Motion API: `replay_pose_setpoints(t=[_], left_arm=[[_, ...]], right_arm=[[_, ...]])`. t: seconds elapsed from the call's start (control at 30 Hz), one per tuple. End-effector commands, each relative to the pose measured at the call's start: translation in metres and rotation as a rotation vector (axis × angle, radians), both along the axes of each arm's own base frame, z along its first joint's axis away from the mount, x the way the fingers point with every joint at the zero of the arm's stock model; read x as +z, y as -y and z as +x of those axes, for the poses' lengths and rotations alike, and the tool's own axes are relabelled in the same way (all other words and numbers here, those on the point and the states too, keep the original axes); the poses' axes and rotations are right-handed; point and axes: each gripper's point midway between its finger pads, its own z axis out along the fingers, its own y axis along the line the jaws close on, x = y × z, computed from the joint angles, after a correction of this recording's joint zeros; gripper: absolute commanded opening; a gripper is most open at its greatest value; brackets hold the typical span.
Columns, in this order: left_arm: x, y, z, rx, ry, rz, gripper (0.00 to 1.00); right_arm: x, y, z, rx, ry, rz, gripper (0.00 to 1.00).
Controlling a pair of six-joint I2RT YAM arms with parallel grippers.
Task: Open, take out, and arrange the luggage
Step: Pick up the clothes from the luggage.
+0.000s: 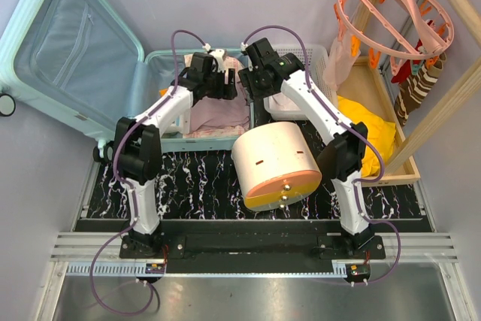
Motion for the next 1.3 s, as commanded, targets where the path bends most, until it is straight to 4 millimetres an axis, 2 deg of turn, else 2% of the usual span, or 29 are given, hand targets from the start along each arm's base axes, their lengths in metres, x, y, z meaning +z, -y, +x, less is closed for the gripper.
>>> replay_pose_setpoints(t=[0.0,0.13,0.4,0.53,0.57,0.63,0.67,0.8,0.9,1.03,1.2,1.27], left_arm=[[-0.003,-0.020,0.023,0.122,-0.004,0.078,0.77],[-0.021,-0.037,0.029,0.212,-0.058,0.161,0.73],[-0.047,-0.044,0.016,0.248,-0.140,0.180,0.71],[-0.052,-0.024,0.012,0.153,-0.141,0.111,0.64],[-0.055,-0.021,0.013,0.145,-0.139,0.100,0.55],[-0.057,-0.017,0.013,0.134,-0.148,0.082,0.46],[-0.059,-0.017,0.013,0.134,-0.151,0.082,0.38],[-0.069,-0.014,0.009,0.118,-0.180,0.075,0.21],[-0.066,-0.004,0.010,0.085,-0.168,0.032,0.11],[-0.063,0.020,0.013,0.020,-0.150,-0.032,0.09],[-0.066,0.038,0.010,-0.044,-0.155,-0.059,0.09],[-0.066,0.043,0.008,-0.069,-0.150,-0.069,0.13]], right_arm=[[0.041,0.007,0.001,-0.001,0.094,0.035,0.67],[0.041,0.007,0.000,0.002,0.091,0.038,0.68],[0.039,0.010,-0.001,-0.003,0.086,0.028,0.68],[0.036,0.009,-0.002,-0.003,0.076,0.034,0.68],[0.035,0.009,-0.002,-0.002,0.072,0.034,0.68],[0.035,0.009,-0.002,-0.002,0.071,0.035,0.68],[0.035,0.009,-0.002,-0.002,0.071,0.035,0.68],[0.035,0.010,-0.003,-0.004,0.070,0.032,0.68],[0.033,0.011,-0.005,-0.004,0.066,0.029,0.68],[0.034,0.010,-0.004,-0.005,0.066,0.033,0.68],[0.033,0.011,-0.005,-0.005,0.064,0.031,0.68],[0.032,0.010,-0.005,-0.002,0.063,0.029,0.68]])
